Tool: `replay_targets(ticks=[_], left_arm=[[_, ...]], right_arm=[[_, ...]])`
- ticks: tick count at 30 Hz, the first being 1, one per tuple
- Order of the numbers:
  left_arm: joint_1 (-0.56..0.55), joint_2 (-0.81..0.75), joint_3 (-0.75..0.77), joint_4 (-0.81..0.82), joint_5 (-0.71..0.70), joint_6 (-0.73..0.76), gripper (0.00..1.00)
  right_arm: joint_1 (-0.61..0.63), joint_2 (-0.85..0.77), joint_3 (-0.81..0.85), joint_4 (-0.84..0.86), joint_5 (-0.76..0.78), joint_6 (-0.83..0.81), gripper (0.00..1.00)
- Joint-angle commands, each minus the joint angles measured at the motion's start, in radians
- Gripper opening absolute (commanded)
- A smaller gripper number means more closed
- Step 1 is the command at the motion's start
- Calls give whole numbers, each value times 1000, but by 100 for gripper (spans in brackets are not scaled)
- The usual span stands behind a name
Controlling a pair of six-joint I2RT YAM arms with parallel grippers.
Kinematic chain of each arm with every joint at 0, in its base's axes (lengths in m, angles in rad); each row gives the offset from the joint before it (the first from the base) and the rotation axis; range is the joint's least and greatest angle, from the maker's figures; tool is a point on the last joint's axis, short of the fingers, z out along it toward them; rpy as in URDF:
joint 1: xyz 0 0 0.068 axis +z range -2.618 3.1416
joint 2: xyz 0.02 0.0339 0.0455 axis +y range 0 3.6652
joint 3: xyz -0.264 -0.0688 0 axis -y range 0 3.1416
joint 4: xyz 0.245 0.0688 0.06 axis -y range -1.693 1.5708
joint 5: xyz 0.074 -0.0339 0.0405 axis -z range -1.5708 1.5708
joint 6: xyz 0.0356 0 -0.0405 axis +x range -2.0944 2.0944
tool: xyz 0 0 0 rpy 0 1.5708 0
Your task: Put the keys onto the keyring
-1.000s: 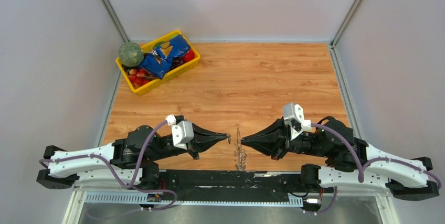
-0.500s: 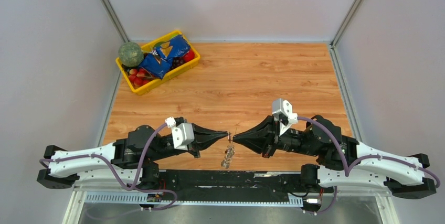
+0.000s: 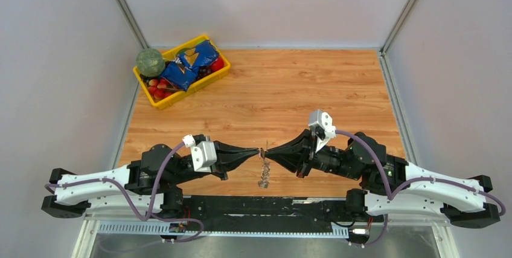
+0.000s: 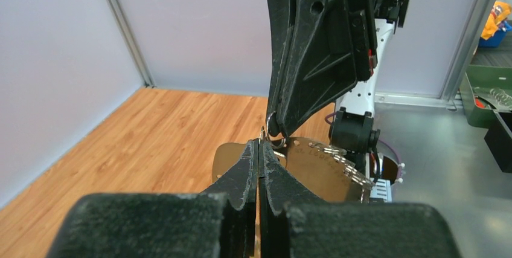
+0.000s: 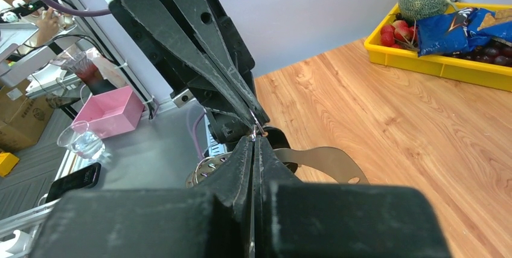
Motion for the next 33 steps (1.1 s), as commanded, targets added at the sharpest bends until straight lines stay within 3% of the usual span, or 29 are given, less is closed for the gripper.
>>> replay_targets(ticks=[1,19,33], left_arm=[[-4,-13,0,52,-9,22,0],[-4,-15,-6,49,-27,26,0],[-4,-12,-4,46,0,20,0]], right_arm=[[-2,2,13,75,28,22,0],[-2,-7,13,96,-79,20,0],[-3,2,21,110,10,39,0]])
